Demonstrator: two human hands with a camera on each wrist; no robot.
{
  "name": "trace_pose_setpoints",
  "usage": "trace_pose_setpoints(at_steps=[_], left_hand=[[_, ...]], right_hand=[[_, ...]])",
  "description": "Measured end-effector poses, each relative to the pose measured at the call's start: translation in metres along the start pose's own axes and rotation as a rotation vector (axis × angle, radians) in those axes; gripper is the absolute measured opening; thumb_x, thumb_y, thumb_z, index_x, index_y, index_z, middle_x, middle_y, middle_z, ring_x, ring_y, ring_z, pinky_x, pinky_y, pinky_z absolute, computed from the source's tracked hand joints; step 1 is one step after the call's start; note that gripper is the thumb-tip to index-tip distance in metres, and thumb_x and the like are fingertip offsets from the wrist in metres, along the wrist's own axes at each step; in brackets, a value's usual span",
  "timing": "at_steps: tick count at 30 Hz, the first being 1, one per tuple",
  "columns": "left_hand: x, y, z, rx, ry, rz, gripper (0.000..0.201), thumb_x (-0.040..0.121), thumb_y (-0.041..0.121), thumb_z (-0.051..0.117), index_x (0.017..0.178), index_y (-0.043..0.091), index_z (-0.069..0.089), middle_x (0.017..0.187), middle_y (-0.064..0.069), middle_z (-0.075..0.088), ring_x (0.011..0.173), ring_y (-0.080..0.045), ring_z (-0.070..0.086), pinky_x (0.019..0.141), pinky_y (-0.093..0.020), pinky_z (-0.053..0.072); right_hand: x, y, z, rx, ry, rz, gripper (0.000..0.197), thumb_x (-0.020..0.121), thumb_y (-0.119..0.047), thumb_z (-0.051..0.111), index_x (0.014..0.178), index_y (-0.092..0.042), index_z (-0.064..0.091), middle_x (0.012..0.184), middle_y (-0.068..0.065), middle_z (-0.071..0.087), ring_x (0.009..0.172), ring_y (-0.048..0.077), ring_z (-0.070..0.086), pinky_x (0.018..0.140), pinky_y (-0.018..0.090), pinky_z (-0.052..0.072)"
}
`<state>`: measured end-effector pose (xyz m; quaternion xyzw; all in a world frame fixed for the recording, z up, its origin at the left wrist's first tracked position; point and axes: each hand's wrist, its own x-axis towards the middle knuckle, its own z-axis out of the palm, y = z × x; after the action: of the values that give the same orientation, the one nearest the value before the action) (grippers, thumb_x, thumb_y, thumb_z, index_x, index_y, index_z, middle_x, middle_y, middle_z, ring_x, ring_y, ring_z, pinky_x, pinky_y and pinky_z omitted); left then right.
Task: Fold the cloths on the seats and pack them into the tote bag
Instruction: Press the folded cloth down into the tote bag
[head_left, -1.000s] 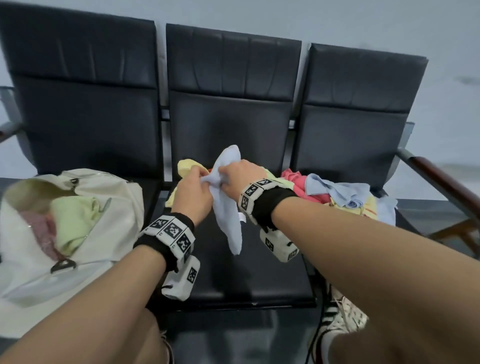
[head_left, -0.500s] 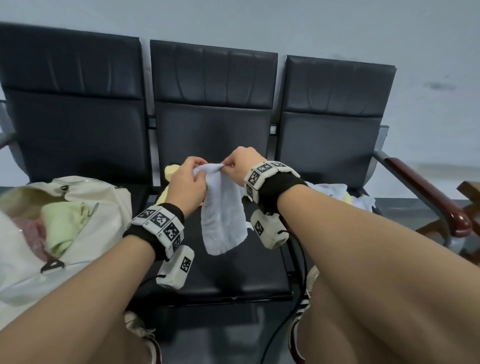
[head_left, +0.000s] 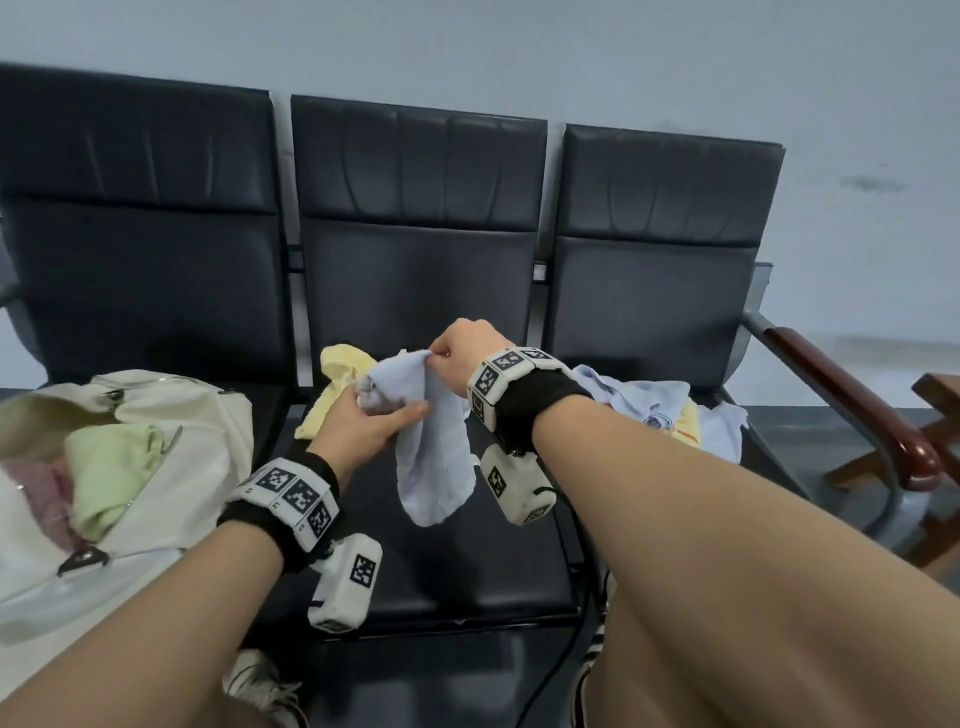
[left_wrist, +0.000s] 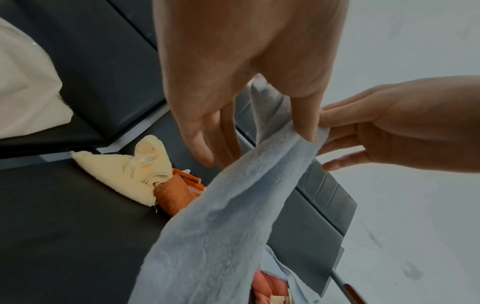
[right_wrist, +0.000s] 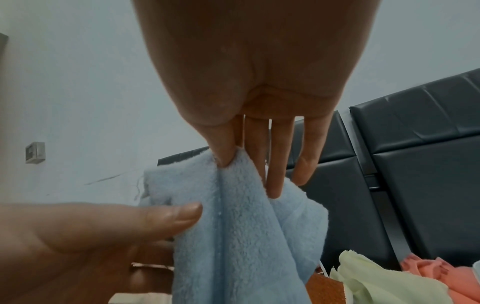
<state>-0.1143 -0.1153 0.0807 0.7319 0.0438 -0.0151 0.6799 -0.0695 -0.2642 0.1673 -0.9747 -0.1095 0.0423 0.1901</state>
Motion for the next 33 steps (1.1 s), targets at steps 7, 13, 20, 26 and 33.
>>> trace_pose_setpoints(at_steps=[7, 13, 20, 26, 33], left_hand=[[-0.001, -0.006, -0.004, -0.011, 0.027, -0.037, 0.017, 0.098, 0.028, 0.061, 0.103, 0.016, 0.071, 0.111, -0.007, 0.071, 0.109, -0.024, 0.065, 0.101, -0.046, 0.05], [-0.003, 0.006, -0.002, 0.001, 0.081, 0.042, 0.023, 0.097, 0.035, 0.06, 0.11, 0.018, 0.068, 0.108, -0.006, 0.072, 0.104, -0.021, 0.067, 0.096, -0.043, 0.053], [-0.006, 0.009, -0.012, 0.044, 0.104, 0.051, 0.024, 0.092, 0.033, 0.068, 0.11, 0.017, 0.068, 0.105, -0.002, 0.072, 0.1, -0.018, 0.068, 0.09, -0.041, 0.056], [-0.007, 0.006, -0.011, -0.421, 0.044, -0.08, 0.042, 0.101, 0.041, 0.051, 0.12, 0.006, 0.064, 0.093, -0.009, 0.072, 0.087, -0.022, 0.07, 0.082, -0.038, 0.055], [-0.002, 0.015, -0.014, -0.218, 0.084, -0.052, 0.024, 0.099, 0.004, 0.05, 0.12, 0.004, 0.061, 0.108, -0.018, 0.071, 0.093, -0.029, 0.071, 0.067, -0.036, 0.057]], right_hand=[[0.001, -0.002, 0.004, 0.006, 0.012, 0.009, 0.026, 0.097, -0.034, 0.052, 0.109, -0.022, 0.072, 0.093, 0.004, 0.066, 0.08, 0.025, 0.066, 0.059, 0.028, 0.047], [0.005, -0.01, 0.007, 0.009, 0.019, 0.008, 0.022, 0.096, -0.031, 0.052, 0.102, -0.023, 0.071, 0.093, 0.005, 0.066, 0.08, 0.027, 0.065, 0.062, 0.029, 0.047], [0.003, -0.014, 0.003, 0.074, 0.093, 0.022, 0.02, 0.092, -0.036, 0.057, 0.103, -0.027, 0.07, 0.101, 0.003, 0.068, 0.087, 0.027, 0.067, 0.076, 0.035, 0.056], [0.003, -0.021, -0.001, 0.21, 0.171, 0.023, 0.018, 0.089, -0.028, 0.055, 0.098, -0.025, 0.071, 0.096, 0.005, 0.068, 0.083, 0.027, 0.066, 0.071, 0.032, 0.055], [0.008, -0.035, -0.003, 0.408, 0.184, -0.068, 0.029, 0.091, -0.004, 0.05, 0.101, -0.021, 0.072, 0.103, 0.007, 0.068, 0.09, 0.02, 0.064, 0.067, 0.026, 0.048]])
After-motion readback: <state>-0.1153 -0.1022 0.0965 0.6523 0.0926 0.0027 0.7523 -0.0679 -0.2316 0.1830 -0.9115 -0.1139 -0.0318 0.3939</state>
